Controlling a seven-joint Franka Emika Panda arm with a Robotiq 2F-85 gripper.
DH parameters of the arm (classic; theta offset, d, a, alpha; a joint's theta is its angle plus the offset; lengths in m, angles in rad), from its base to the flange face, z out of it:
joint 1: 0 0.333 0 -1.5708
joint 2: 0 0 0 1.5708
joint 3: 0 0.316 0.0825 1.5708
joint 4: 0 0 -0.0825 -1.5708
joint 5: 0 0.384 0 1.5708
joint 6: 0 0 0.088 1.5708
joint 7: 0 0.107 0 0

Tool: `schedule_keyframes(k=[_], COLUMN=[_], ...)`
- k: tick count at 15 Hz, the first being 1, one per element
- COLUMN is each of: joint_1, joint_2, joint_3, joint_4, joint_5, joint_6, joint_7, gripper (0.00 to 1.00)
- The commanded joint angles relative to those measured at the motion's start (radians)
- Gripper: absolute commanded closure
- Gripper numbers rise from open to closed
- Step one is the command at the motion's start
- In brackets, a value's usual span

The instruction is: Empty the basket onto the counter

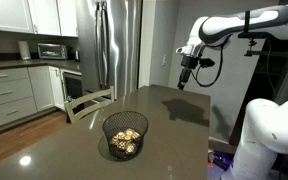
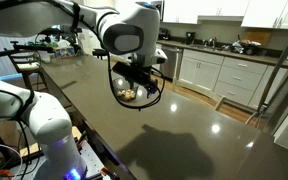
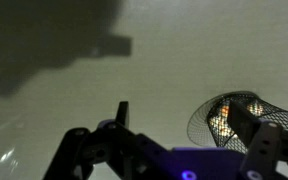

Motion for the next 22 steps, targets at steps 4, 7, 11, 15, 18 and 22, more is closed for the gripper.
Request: schedule_keyframes(k=[4, 7, 11, 15, 18, 22], joint_1=[-0.025, -0.025, -0.028, -0.055, -0.057, -0.032], joint_2=[0.008, 0.008, 0.012, 0.015, 0.020, 0.054], joint_3=[0.020, 0.020, 0.029, 0.128, 0.206, 0.289], joint_4=[0.002, 0.002, 0.003, -0.018, -0.025, -0.002], joint_5=[0.017, 0.017, 0.007, -0.084, -0.137, -0.135], joint_6=[-0.002, -0.002, -0.006, 0.031, 0.034, -0.010], joint_7=[-0.015, -0.015, -0.009, 0.066, 0.139, 0.218], gripper=[0.00, 0.00, 0.00, 0.00, 0.00, 0.00])
